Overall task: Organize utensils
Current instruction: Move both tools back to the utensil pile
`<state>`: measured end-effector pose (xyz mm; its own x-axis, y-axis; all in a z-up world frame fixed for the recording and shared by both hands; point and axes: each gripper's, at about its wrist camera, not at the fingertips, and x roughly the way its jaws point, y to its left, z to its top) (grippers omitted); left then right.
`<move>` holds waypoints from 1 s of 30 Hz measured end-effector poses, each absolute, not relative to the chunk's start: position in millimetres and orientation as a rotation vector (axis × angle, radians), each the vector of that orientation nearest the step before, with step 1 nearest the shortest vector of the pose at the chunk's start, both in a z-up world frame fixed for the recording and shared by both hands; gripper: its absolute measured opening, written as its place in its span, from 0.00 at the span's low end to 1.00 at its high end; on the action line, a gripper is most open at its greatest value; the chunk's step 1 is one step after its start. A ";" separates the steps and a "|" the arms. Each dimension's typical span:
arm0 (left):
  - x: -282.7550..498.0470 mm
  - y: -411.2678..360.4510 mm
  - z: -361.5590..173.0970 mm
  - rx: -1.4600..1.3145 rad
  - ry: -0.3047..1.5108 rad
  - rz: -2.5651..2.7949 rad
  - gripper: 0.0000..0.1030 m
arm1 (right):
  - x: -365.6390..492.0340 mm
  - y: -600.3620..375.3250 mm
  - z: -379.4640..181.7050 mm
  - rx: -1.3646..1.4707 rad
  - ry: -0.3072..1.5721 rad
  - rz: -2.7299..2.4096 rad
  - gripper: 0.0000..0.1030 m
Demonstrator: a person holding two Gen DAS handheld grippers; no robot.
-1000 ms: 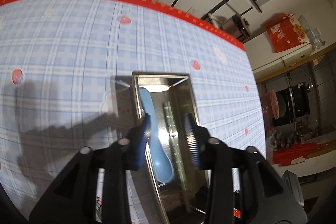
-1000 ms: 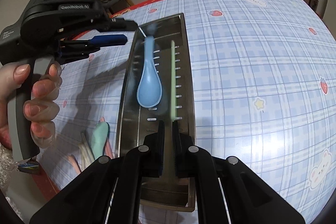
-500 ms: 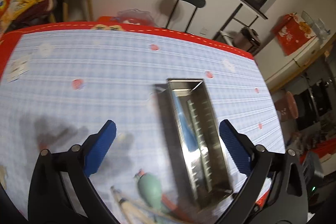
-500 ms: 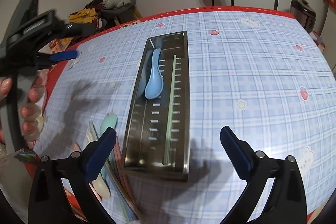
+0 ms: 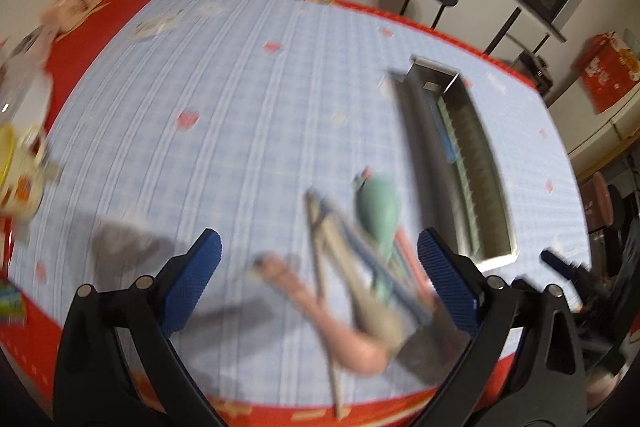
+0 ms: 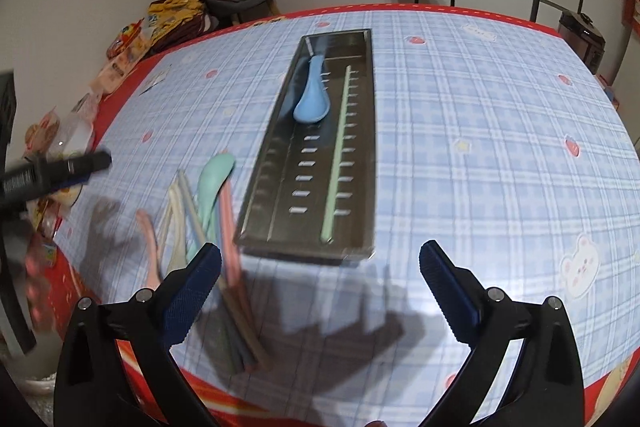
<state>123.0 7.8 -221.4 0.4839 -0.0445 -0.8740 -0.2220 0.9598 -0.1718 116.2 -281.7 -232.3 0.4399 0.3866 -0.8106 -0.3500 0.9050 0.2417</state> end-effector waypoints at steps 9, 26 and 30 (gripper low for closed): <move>48.3 1.8 -252.6 -0.332 1.097 0.206 0.94 | 89.0 -266.4 -244.5 0.001 1.068 0.578 0.94; 34.0 -11.8 -254.4 -0.379 1.069 0.224 0.93 | 93.9 -243.5 -255.9 -0.127 1.075 0.755 0.16; 33.1 -10.1 -256.3 -0.381 1.080 0.223 0.93 | 96.9 -228.6 -260.7 -0.174 1.073 0.787 0.12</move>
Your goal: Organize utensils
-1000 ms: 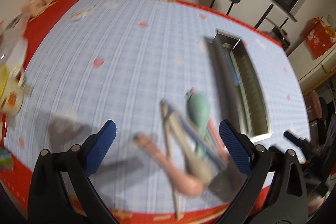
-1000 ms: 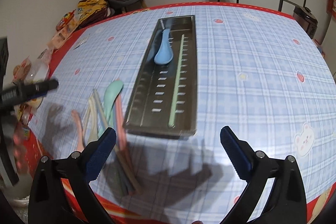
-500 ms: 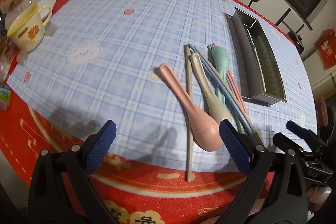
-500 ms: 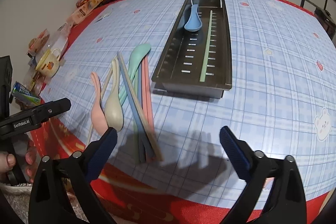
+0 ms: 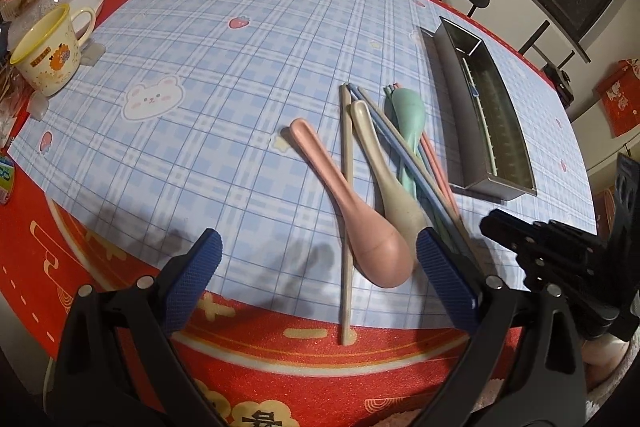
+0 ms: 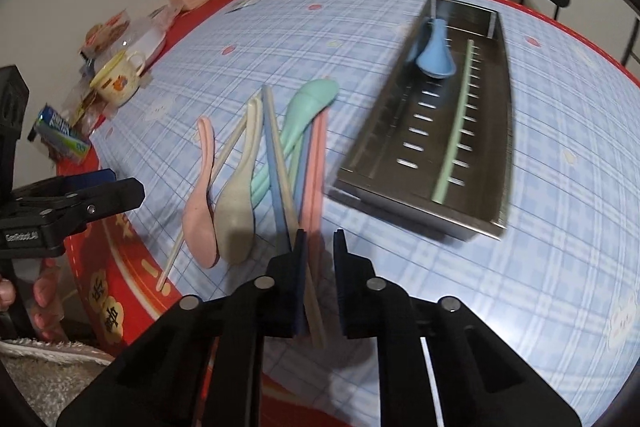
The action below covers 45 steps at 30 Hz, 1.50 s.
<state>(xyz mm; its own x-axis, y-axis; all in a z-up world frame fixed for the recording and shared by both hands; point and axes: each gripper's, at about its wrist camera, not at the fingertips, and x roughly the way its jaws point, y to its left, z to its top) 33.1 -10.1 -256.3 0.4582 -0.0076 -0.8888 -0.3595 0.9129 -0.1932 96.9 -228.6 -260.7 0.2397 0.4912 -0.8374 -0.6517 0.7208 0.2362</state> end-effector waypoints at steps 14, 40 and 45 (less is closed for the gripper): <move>30.7 -0.1 -267.9 -0.424 1.103 0.216 0.84 | 98.7 -203.2 -270.2 -0.245 1.078 0.804 0.12; 54.2 -4.3 -284.3 -0.466 1.186 0.093 0.46 | 85.4 -212.1 -276.9 -0.082 1.171 0.808 0.07; 68.3 -10.6 -289.2 -0.475 1.220 0.080 0.48 | 84.1 -212.0 -276.9 -0.079 1.170 0.807 0.07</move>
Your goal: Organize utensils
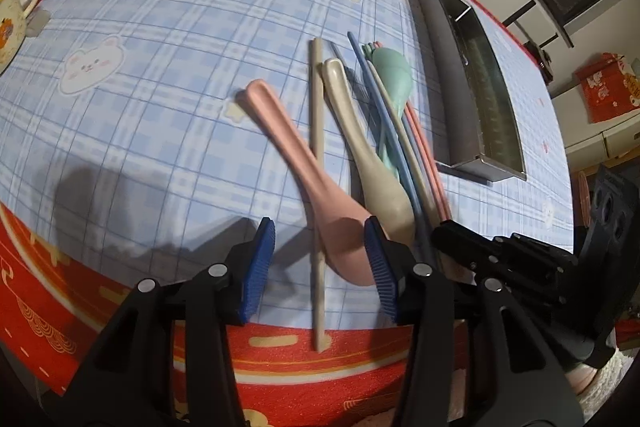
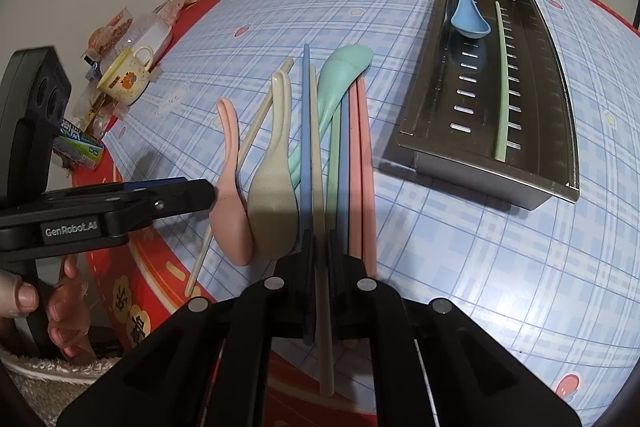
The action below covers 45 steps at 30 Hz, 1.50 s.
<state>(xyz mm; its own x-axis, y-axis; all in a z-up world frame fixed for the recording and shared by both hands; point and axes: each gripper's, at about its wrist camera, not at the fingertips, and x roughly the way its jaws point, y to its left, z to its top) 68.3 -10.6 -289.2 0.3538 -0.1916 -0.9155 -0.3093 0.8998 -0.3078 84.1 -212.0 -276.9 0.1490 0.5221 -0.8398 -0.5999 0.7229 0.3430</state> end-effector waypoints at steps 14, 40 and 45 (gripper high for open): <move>128.3 -29.2 -302.4 -0.327 1.383 0.225 0.47 | 84.4 -212.0 -276.8 -0.081 1.166 0.815 0.07; 136.7 -4.1 -299.4 -0.360 1.380 0.087 0.21 | 83.1 -215.6 -276.6 -0.065 1.170 0.817 0.07; 122.7 -19.8 -294.2 -0.184 1.409 0.087 0.30 | 83.2 -215.5 -276.7 -0.065 1.170 0.818 0.07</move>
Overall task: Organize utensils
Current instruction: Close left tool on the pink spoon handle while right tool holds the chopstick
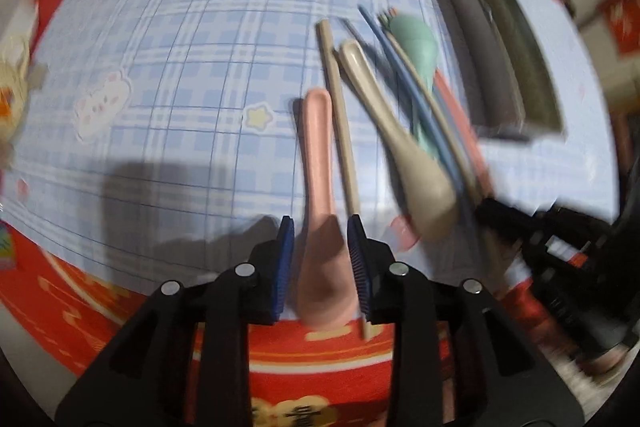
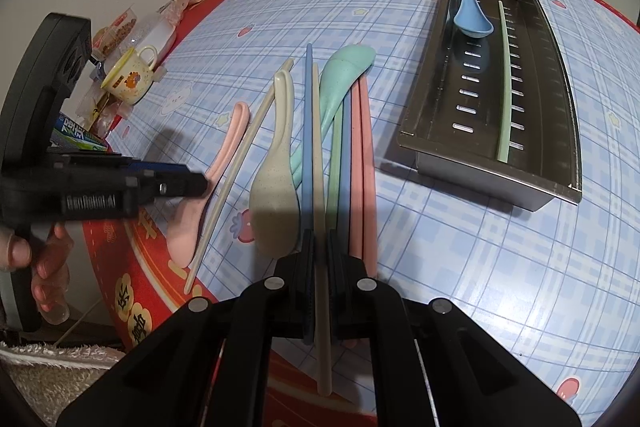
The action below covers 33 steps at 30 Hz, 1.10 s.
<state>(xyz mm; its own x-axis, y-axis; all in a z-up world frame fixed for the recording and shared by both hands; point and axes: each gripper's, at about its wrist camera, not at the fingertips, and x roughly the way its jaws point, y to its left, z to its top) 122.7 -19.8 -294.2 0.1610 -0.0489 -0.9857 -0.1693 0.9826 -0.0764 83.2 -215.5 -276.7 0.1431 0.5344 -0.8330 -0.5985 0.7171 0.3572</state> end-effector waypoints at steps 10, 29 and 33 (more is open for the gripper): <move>115.3 -59.5 -307.0 0.127 1.443 0.115 0.33 | 82.9 -215.8 -276.6 -0.062 1.169 0.817 0.07; 90.5 -3.8 -279.7 -0.232 1.329 0.059 0.16 | 82.8 -216.4 -276.4 -0.058 1.172 0.816 0.07; 91.5 -12.5 -277.7 -0.201 1.326 0.006 0.28 | 83.3 -216.6 -276.7 -0.057 1.172 0.816 0.07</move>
